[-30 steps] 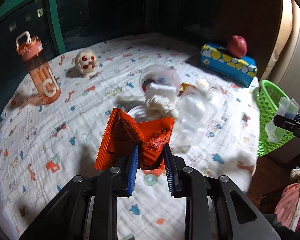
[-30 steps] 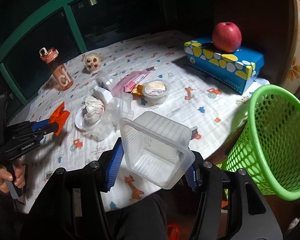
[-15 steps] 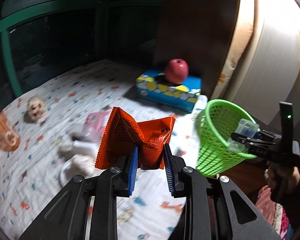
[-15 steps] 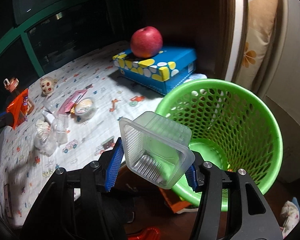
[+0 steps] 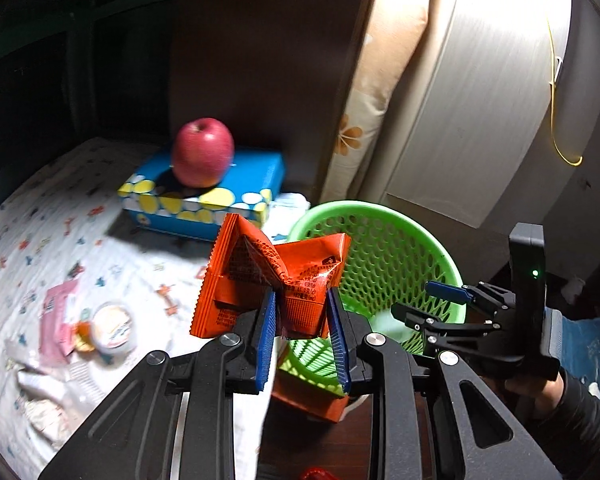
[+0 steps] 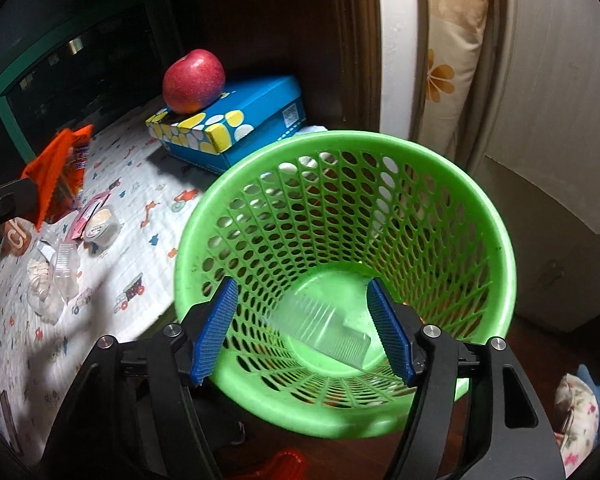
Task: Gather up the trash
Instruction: 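Carry both items to the green wastebasket and open both grippers to drop them, then return both grippers to the table and approach the crumpled white tissue with the left gripper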
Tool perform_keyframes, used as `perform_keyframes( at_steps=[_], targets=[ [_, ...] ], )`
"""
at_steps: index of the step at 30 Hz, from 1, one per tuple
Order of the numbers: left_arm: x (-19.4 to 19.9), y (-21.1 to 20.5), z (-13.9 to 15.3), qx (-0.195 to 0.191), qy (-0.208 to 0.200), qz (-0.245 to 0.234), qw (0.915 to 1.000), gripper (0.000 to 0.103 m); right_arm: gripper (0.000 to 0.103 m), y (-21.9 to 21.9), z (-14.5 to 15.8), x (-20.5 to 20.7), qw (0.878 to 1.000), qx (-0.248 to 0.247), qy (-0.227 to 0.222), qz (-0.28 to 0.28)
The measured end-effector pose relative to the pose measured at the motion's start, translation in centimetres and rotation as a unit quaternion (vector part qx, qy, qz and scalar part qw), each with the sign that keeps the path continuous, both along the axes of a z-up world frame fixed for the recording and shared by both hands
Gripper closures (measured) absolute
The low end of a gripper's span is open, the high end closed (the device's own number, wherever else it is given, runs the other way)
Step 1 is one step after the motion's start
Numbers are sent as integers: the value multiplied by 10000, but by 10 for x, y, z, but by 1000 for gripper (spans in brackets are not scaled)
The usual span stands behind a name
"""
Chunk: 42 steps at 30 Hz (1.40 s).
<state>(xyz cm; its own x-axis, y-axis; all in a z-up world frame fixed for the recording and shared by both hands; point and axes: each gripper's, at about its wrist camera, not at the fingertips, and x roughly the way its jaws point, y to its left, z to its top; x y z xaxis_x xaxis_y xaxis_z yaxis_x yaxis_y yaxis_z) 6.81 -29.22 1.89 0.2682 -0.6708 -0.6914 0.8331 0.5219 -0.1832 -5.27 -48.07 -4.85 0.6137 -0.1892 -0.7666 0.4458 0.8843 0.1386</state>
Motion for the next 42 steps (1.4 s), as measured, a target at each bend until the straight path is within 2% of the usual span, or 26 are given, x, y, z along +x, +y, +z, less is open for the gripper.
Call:
perform_keyframes(
  at_steps=[7, 12, 16, 20, 21, 23, 30, 37, 42],
  targets=[
    [-4, -54, -20, 124, 220, -383, 9989, 78, 34, -15, 3, -19, 9998, 31, -89, -173],
    [-10, -84, -35, 260, 371, -598, 9972, 76, 29, -24, 4, -35, 9994, 11, -153, -326],
    [-14, -101, -48, 356, 478, -700, 9958, 69, 29, -31, 2, -47, 9988, 65, -207, -443],
    [-20, -110, -57, 410, 533, -779, 9947, 58, 28, -37, 1, -57, 9982, 78, -233, -541],
    [-21, -110, -58, 401, 557, -782, 9946, 50, 28, -38, 1, -58, 9981, 81, -237, -556],
    [-22, -110, -58, 390, 551, -764, 9948, 49, 28, -39, 1, -60, 9980, 94, -238, -573],
    [-18, -76, -49, 365, 495, -415, 9972, 48, 26, -27, 6, -57, 9987, 98, -298, -409],
    [-6, -17, -32, 371, 198, 296, 9987, 46, 24, 2, 14, -33, 9992, 90, -391, -34],
    [9, 29, -26, 398, 70, 913, 9950, 44, 24, 26, 20, -12, 9987, 74, -421, 269]
  ],
)
